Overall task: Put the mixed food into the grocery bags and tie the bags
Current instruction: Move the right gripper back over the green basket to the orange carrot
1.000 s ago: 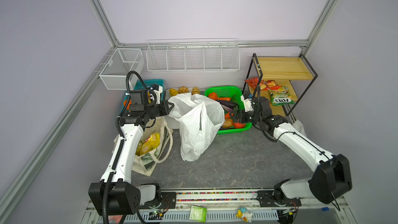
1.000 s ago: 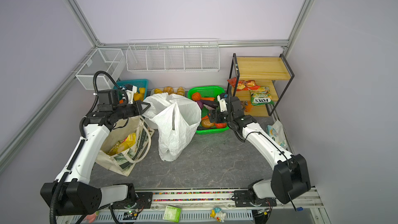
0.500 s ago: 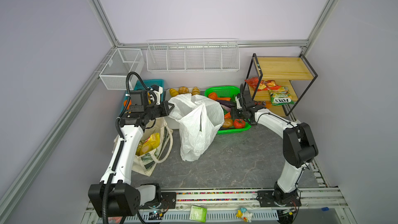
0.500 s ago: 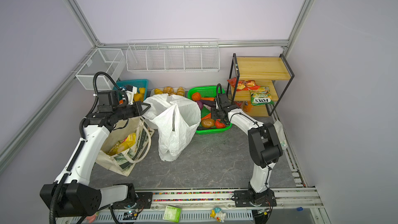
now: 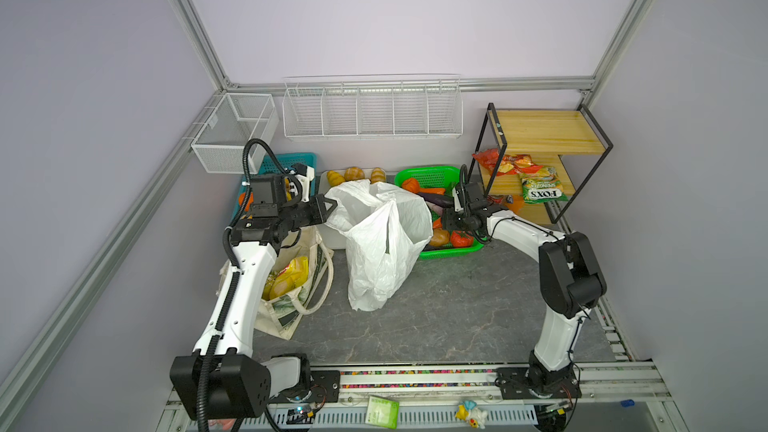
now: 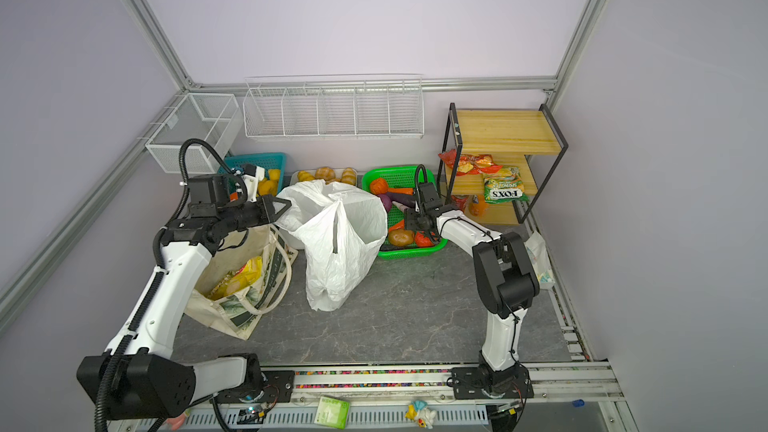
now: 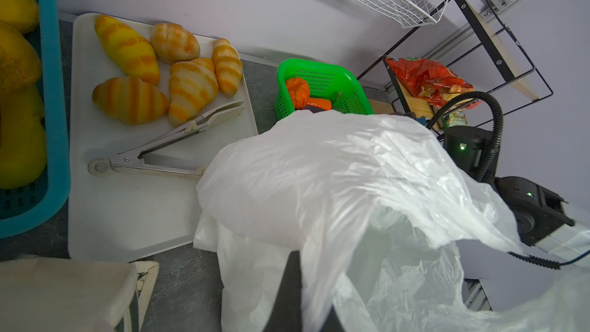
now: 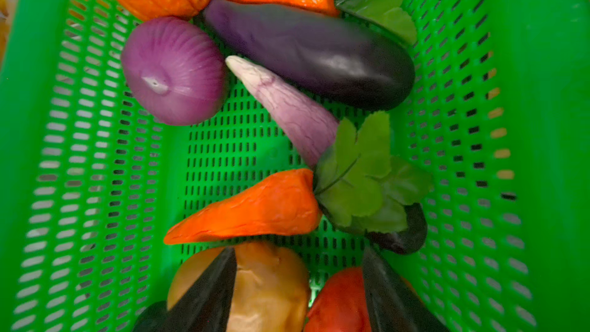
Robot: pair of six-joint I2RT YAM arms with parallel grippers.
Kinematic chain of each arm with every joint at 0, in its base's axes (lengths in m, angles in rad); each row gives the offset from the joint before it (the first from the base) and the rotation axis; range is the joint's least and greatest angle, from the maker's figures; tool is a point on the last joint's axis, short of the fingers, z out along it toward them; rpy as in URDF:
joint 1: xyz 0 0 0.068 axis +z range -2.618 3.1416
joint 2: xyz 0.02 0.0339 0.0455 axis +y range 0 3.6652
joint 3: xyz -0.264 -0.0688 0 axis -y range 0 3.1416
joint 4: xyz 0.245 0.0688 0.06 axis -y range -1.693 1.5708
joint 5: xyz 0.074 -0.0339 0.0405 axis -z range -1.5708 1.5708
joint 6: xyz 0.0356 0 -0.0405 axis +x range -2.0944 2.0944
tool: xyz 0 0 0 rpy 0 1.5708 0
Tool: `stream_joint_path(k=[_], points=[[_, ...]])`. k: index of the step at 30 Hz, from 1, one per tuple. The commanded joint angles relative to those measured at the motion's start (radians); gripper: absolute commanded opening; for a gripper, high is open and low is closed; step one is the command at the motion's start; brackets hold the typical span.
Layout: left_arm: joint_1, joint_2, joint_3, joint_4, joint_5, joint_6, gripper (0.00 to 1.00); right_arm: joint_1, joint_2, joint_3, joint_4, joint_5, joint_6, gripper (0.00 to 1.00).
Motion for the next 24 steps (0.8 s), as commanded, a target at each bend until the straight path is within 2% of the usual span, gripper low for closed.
stream_joint_path(k=[1, 15, 24], points=[[0.006, -0.018, -0.014, 0.018, 0.020, -0.009, 0.00, 0.019, -0.021, -0.020, 0.024, -0.042, 0.030, 0.65], [0.006, -0.021, -0.016, 0.024, 0.026, -0.011, 0.00, 0.052, 0.113, 0.076, -0.026, -0.001, 0.064, 0.65], [0.006, -0.022, -0.017, 0.027, 0.027, -0.012, 0.00, 0.051, 0.208, 0.156, 0.034, 0.005, 0.134, 0.79]])
